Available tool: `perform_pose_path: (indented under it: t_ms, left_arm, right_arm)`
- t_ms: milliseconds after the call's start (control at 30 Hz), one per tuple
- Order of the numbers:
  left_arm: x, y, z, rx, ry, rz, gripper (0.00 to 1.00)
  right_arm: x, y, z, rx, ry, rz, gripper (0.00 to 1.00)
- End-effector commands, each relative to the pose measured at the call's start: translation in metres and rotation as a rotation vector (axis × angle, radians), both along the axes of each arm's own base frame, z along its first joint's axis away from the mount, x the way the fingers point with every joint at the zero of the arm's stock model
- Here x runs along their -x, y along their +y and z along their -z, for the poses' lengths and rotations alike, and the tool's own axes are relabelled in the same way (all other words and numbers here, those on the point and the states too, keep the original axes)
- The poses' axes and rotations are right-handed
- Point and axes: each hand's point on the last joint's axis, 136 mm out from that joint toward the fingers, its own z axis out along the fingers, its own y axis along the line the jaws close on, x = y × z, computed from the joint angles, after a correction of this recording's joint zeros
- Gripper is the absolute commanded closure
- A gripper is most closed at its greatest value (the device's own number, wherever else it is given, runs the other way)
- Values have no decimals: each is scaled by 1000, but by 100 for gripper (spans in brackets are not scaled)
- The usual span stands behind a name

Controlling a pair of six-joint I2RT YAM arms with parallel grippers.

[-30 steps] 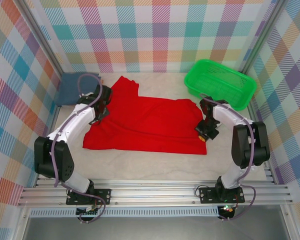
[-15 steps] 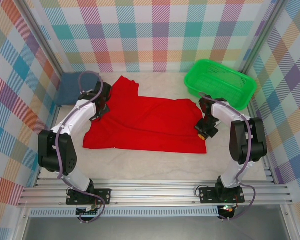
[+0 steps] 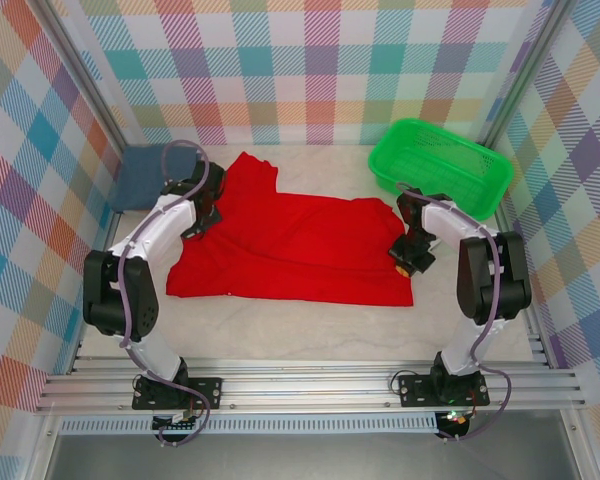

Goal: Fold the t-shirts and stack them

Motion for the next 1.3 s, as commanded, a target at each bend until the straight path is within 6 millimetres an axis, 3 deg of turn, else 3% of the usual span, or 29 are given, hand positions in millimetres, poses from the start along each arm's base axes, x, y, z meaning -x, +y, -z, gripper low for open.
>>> perform_pose_path:
  t_ms: [0, 500, 533, 600, 667, 767, 867, 933, 1100, 1267]
  left_arm:
    - [-12, 4, -5, -9, -21, -3, 100]
    - [-28, 5, -1, -36, 25, 29, 100]
    - [-29, 3, 1, -28, 36, 35, 100]
    - [-33, -5, 12, 27, 70, 63, 80]
    - [-34, -10, 18, 62, 91, 65, 55]
    - [-31, -11, 6, 95, 52, 46, 44]
    - [-13, -17, -10, 174, 10, 20, 43]
    - [6, -29, 2, 274, 20, 18, 45]
    - [42, -52, 61, 459, 164, -7, 48]
    - [53, -55, 87, 562, 191, -120, 48]
  right_arm:
    - [-6, -4, -1, 11, -1, -1, 100]
    - [-22, -1, -4, 3, -19, -55, 100]
    - [-23, 0, -4, 1, -17, -57, 95]
    - [-23, 0, -3, -3, -12, -59, 73]
    - [-24, 1, -5, -7, -23, -62, 64]
    - [-28, 2, -19, -11, -76, -78, 61]
    - [-25, -2, -41, -2, -148, -91, 60]
    - [-17, 2, -51, -27, -193, -106, 59]
    - [6, 27, -58, -134, -273, -179, 59]
    - [22, 34, -54, -154, -259, -187, 59]
